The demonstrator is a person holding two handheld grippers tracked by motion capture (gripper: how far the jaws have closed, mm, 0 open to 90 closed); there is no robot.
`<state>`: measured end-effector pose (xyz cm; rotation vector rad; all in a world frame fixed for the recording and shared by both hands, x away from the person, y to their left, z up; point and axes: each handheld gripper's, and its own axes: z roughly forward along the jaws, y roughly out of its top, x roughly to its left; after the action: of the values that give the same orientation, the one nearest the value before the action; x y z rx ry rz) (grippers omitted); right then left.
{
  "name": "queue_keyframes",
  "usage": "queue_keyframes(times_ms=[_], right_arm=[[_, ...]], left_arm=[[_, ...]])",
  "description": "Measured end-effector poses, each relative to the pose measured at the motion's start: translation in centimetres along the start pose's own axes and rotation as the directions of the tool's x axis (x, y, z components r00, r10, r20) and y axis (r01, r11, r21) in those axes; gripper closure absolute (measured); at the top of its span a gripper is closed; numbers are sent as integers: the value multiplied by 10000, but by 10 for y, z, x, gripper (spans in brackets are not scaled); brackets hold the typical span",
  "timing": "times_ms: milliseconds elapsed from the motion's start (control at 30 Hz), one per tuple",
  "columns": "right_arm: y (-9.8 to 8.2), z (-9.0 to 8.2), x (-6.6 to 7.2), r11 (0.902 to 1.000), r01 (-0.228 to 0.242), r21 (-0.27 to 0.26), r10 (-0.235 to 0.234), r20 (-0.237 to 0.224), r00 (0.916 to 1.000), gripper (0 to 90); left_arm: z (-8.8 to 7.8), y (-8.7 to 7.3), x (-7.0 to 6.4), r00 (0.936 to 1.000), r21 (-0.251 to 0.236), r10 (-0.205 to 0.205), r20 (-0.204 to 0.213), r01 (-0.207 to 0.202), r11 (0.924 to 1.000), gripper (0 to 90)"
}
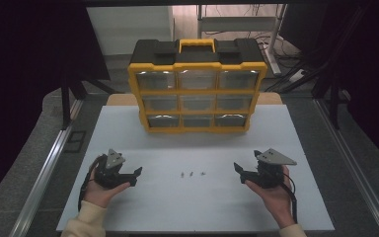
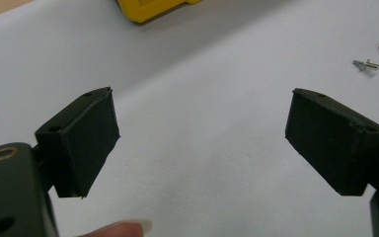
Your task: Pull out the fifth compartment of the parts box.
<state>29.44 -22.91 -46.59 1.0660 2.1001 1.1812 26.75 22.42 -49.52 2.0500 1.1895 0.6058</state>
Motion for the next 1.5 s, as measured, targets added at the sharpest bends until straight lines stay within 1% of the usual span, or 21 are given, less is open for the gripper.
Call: queue_keyframes(times_ms=[33,67,233,333,433,633,767,833,867,1167,1233,1367,1500], right_arm=[[0,0,1,10000,41,-6,-41,10,10000,159],[1,1,3,10000,88,-27,-88,18,10000,160],[2,10,10,9999,154,70,-154,-35,9999,161],[3,14,15,9997,224,39,-224,-66,9997,162],[4,18,19,9999,120,17,-120,-204,9997,162],[6,25,30,9997,256,-12,-256,-240,9994,162],[8,31,39,9981,608,22,-607,-380,9974,163],[8,32,40,9982,600,14,-599,-422,9973,163],[9,33,43,9984,573,31,-571,-459,9973,162],[11,39,58,9958,909,117,-898,-742,9932,162],[11,40,60,9958,907,110,-896,-787,9929,162],[11,41,62,9955,941,73,-933,-747,9928,165],[12,43,68,9936,1125,123,-1113,-741,9910,164]], left_arm=[[-1,0,0,9999,-65,-71,76,71,10000,138],[-2,0,0,9999,-105,-104,63,105,9999,138],[-3,0,-1,10000,-99,-71,-57,70,9999,138],[-2,0,-2,10000,-79,-19,-91,18,10000,136],[-2,-1,-2,9999,-78,-42,-120,41,10000,135],[-1,0,-2,9999,-97,-43,-142,42,9999,133],[1,0,-3,9999,-86,-13,-165,11,10000,133],[2,0,-3,9999,-62,9,-166,-10,10000,133],[3,0,-3,9999,-44,39,-158,-40,10000,132],[5,0,-3,9998,-41,23,-183,-23,10000,132],[5,0,-3,9998,-13,43,-186,-43,10000,132],[5,-1,-2,9998,-5,44,-197,-44,10000,132],[4,-1,-2,9996,63,143,-249,-142,9999,132]])
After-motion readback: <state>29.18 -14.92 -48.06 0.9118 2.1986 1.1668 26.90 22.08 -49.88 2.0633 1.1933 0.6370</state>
